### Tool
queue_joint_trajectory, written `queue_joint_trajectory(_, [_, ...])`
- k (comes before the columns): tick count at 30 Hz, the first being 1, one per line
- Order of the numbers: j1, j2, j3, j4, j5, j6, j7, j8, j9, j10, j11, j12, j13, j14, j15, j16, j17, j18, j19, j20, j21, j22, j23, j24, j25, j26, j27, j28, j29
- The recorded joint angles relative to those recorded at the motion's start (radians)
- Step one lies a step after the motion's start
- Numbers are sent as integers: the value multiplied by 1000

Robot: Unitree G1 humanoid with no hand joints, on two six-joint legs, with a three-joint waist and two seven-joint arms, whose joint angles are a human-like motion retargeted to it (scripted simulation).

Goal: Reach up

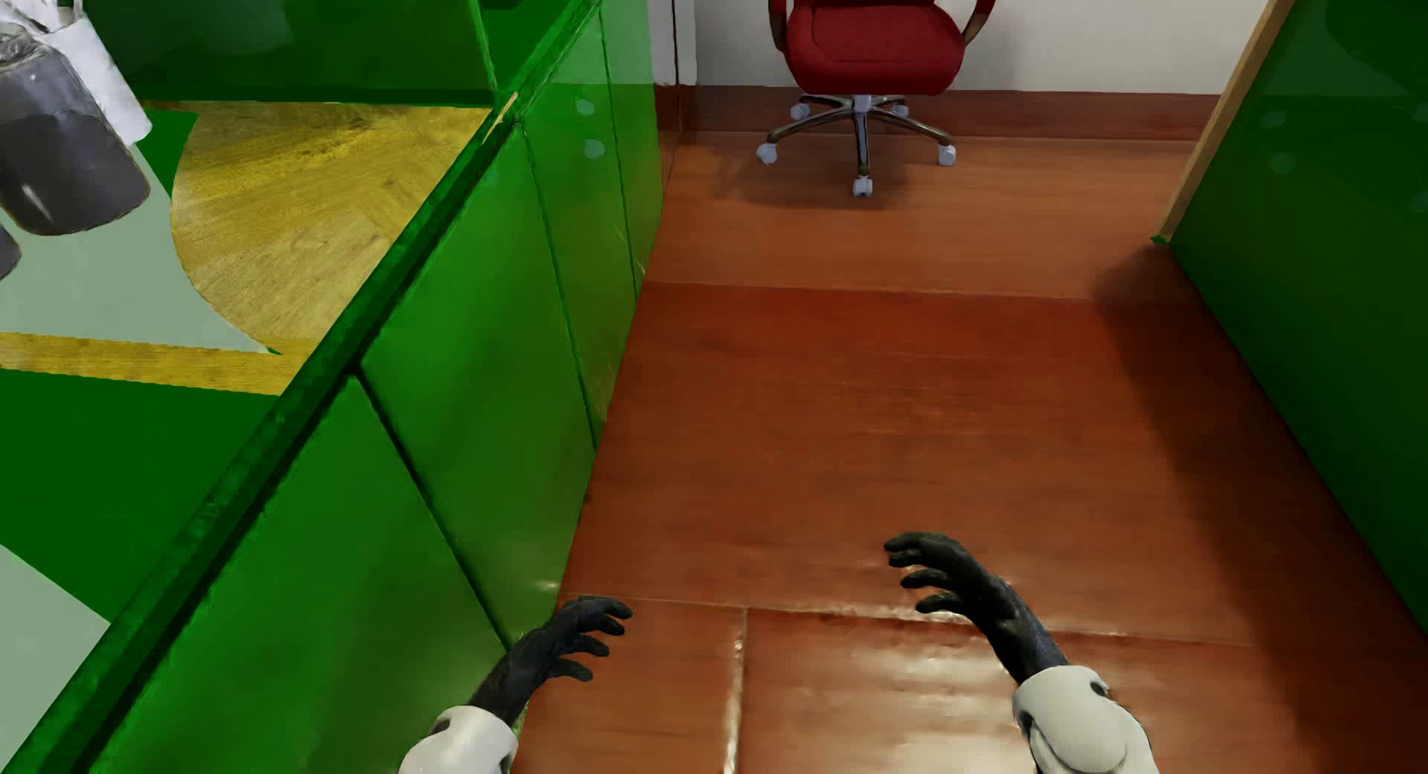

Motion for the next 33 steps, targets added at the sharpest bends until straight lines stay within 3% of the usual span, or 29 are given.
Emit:
queue_joint_trajectory(18, [18, 21, -3, -2, -4, -3, 0, 0, 4, -8, -4, -12, 0, -5, -14, 5, -3, 0, 0, -5, -8, -24, -16, 0, 0, 0, 0, 0, 0])
queue_joint_trajectory(20, [8, -6, 17, -8, -14, -17, 0, 0, -5, -24, 6, -17, -3, 14, -8, 16, -4, 0, 0, 4, -21, -52, -38, 0, 0, 0, 0, 0, 0])
queue_joint_trajectory(21, [27, 17, 12, 9, 7, 1, 0, 0, 19, -15, 6, -23, -4, 12, -3, 21, -12, 0, 0, 2, -26, -72, -54, 0, 0, 0, 0, 0, 0])
queue_joint_trajectory(29, [5, 8, -10, -3, -3, -6, 0, 0, 3, 7, -4, -110, -85, -19, 24, 88, -82, 0, 0, 134, -169, -315, -227, 0, 0, 0, 0, 0, 0])
queue_joint_trajectory(33, [4, 5, -11, -7, -6, -8, 0, 0, -1, 5, -3, -182, -167, -17, 22, 122, -118, 0, 0, 275, -301, -431, -313, 0, 0, 0, 0, 0, 0])
